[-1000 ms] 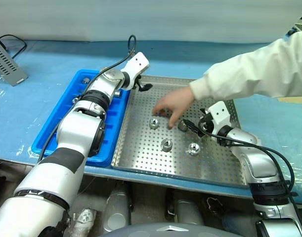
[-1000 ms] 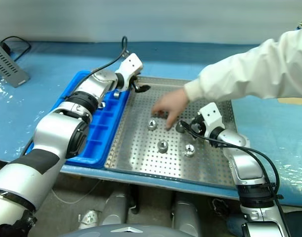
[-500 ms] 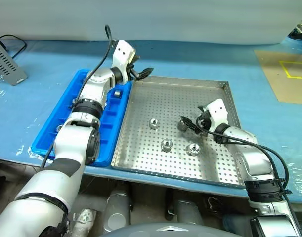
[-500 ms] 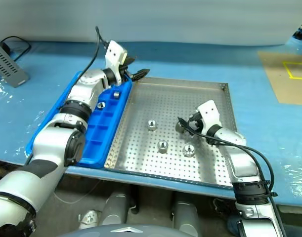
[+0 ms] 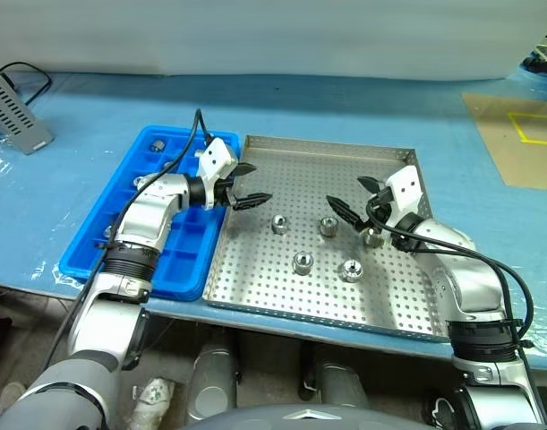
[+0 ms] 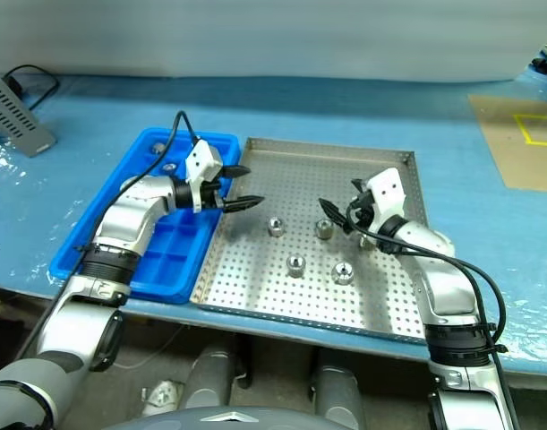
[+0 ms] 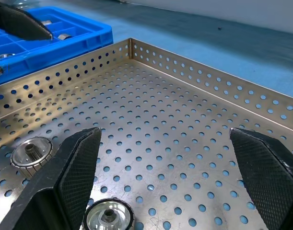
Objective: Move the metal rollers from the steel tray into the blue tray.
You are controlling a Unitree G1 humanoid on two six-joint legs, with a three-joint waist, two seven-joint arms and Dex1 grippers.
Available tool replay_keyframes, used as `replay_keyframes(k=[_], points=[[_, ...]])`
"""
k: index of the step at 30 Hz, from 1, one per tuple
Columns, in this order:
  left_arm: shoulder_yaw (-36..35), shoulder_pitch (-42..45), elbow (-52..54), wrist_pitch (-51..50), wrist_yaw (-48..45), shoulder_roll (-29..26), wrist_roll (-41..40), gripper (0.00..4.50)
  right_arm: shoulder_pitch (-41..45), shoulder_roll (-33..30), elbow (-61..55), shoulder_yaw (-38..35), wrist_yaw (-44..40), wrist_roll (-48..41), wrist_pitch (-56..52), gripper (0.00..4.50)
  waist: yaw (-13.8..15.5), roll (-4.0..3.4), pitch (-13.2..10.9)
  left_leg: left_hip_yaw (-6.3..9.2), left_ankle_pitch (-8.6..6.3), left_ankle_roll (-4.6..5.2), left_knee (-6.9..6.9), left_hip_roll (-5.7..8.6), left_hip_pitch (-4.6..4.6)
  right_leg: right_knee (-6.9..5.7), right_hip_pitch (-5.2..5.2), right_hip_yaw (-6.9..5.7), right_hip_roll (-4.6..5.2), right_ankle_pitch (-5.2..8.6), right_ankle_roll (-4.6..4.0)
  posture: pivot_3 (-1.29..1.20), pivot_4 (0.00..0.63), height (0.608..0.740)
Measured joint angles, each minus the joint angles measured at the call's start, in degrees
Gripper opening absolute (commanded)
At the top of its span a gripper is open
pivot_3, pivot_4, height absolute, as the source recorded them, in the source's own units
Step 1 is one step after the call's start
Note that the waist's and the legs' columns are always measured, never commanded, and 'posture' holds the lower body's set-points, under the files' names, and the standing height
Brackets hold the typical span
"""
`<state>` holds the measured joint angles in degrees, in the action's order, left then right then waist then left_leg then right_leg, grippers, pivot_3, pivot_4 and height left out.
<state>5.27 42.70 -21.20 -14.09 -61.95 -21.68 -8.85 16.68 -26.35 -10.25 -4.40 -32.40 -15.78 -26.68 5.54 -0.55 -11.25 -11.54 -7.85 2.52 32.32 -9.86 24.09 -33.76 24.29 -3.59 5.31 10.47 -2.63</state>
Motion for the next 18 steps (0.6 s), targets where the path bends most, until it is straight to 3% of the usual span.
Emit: replay_keyframes(k=[9, 18], points=[[10.99, 7.72, -3.0, -2.77, -7.03, -0.78, 4.57, 4.24, 0.27, -1.52, 0.04, -0.65, 0.17, 0.13, 0.5, 4.5, -0.04, 0.0, 0.0, -0.01, 0.04, -0.06, -0.09, 0.01, -0.06, 0.02, -0.01, 0.02, -0.01, 0.01, 0.01, -0.02, 0.15, 0.74], [17.67, 21.91, -22.13, 7.78, -11.26, 2.95, 12.49, 4.24, -0.75, -1.34, 0.07, -0.73, 1.63, 0.32, 0.71, 4.5, -0.13, 0.0, 0.0, -0.01, 0.04, -0.05, -0.1, 0.03, -0.05, 0.05, 0.0, 0.02, -0.02, 0.01, 0.02, -0.06, 0.15, 0.74]])
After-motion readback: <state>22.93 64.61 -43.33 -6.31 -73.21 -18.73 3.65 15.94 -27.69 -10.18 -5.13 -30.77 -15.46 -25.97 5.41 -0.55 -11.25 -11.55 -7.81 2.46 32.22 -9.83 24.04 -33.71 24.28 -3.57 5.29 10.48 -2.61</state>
